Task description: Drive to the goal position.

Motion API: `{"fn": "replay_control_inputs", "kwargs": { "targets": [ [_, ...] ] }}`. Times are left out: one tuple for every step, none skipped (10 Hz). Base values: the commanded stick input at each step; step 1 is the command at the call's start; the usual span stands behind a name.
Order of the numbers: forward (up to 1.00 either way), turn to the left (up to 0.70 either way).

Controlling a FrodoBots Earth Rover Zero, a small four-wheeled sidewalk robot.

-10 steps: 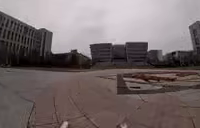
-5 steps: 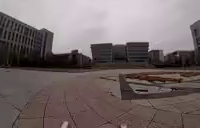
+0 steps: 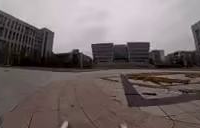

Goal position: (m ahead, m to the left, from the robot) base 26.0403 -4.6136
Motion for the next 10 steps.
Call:
{"fn": "replay_control_inputs", "kwargs": {
  "targets": [
    [0.7,0.0],
    [0.7,0.0],
    [0.7,0.0],
    [0.7,0.0],
    [0.7,0.0],
    [0.7,0.0],
    [0.7,0.0],
    [0.7,0.0],
    [0.7,0.0],
    [0.7,0.0]
  ]
}}
